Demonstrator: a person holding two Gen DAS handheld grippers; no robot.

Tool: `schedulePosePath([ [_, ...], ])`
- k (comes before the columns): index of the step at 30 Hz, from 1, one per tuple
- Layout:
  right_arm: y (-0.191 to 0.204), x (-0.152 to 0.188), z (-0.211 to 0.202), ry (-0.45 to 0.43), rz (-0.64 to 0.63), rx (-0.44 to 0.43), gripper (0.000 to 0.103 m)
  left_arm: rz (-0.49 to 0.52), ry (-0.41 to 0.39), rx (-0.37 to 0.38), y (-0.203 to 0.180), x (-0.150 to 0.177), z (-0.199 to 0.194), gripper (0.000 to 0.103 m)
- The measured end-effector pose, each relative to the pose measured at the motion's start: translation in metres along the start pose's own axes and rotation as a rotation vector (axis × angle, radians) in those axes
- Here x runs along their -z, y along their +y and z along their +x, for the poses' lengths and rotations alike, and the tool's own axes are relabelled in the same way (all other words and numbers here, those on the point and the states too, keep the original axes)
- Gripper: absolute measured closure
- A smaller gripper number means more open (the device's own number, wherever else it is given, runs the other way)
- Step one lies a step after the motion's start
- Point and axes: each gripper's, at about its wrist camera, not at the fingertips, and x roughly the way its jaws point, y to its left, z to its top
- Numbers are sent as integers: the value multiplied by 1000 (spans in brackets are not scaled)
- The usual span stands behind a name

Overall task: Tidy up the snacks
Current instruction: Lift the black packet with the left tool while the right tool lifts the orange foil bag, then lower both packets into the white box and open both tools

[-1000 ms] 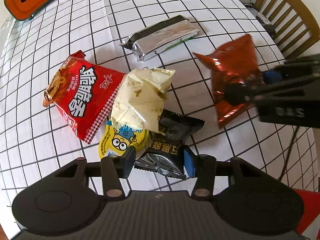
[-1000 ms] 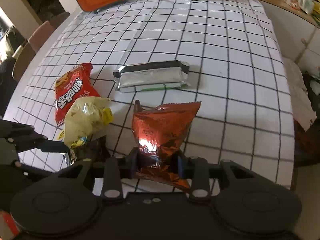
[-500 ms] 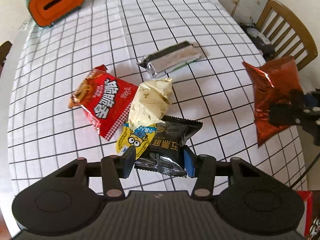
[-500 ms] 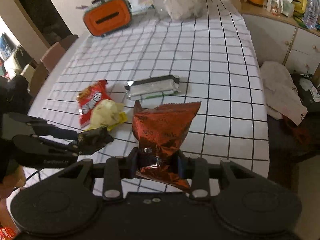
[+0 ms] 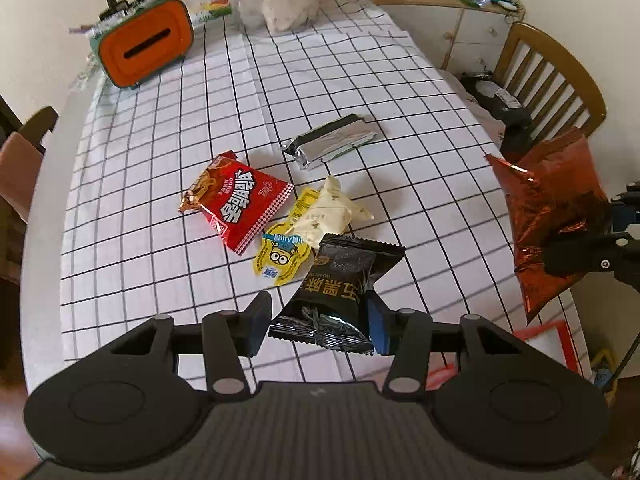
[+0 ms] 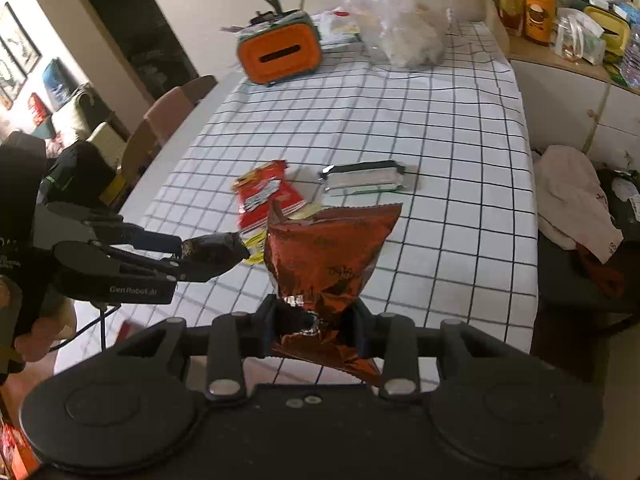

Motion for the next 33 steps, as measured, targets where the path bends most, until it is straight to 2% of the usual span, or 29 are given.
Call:
schedulePosePath([
  [10, 28, 29, -18, 43, -51, -53, 68, 14, -16, -23, -19, 38, -39, 54],
  [15, 37, 46, -19, 66, -65, -64, 68, 5, 4, -31, -28, 61, -47, 54],
  [23, 49, 72, -10, 144, -89, -112, 67, -11, 94, -61, -38, 99, -39, 54],
  [33, 63, 110, 20, 266, -123, -147, 67, 6, 161, -102, -62, 138, -20, 54],
])
